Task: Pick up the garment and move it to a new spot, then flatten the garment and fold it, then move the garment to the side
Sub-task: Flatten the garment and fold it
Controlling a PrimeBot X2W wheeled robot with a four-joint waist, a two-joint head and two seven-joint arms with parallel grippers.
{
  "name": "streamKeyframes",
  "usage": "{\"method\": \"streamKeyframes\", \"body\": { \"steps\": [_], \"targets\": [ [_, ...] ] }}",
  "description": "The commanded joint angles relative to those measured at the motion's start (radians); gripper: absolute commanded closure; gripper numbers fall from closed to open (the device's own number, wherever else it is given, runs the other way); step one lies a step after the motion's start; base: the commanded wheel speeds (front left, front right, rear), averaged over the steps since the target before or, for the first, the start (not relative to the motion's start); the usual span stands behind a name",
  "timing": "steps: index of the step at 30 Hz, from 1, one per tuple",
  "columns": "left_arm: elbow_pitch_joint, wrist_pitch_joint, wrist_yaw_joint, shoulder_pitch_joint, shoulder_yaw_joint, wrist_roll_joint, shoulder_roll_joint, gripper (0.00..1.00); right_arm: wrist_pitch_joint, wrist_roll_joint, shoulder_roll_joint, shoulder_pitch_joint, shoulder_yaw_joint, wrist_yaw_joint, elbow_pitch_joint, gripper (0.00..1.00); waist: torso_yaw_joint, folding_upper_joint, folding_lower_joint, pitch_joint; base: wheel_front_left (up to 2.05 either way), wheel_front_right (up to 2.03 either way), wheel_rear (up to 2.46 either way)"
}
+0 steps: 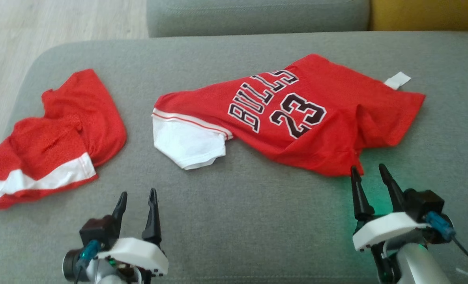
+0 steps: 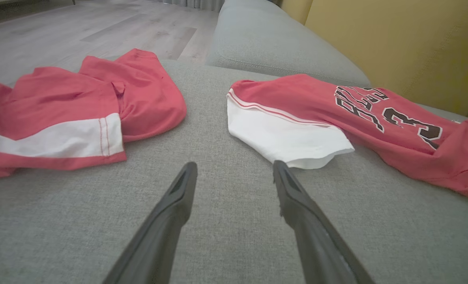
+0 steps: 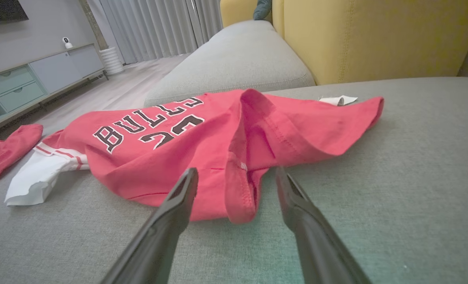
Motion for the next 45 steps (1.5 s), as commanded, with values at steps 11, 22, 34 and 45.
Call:
{"method": "streamKeyframes", "body": {
  "steps": [11, 22, 34, 45],
  "targets": [
    [-0.03, -0.005, 0.005, -0.07, 0.006, -0.022, 0.009, 0.0, -0.011, 0.0, 0.001, -0.135, -0.004, 0.007, 0.057, 0.0, 0.049, 0.0, 0.0001, 0.056, 0.0, 0.0, 0.0],
    [-0.039, -0.005, 0.005, -0.091, -0.012, -0.036, 0.009, 0.0, -0.011, -0.014, 0.001, -0.177, -0.016, 0.007, 0.098, 0.48, 0.052, 0.0, 0.0001, 0.084, 0.0, 0.0, 0.0],
    [-0.038, -0.005, 0.006, -0.106, -0.01, -0.048, 0.009, 0.0, -0.011, -0.001, 0.001, -0.183, -0.082, 0.007, 0.066, 1.0, 0.024, 0.0, 0.0001, 0.099, 0.0, 0.0, 0.0],
    [-0.043, -0.005, -0.023, -0.119, -0.041, -0.064, 0.009, 0.0, -0.011, -0.052, -0.048, -0.113, -0.279, 0.007, -0.109, 1.0, -0.058, 0.0, 0.0001, 0.094, 0.0, 0.0, 0.0]
  ]
}}
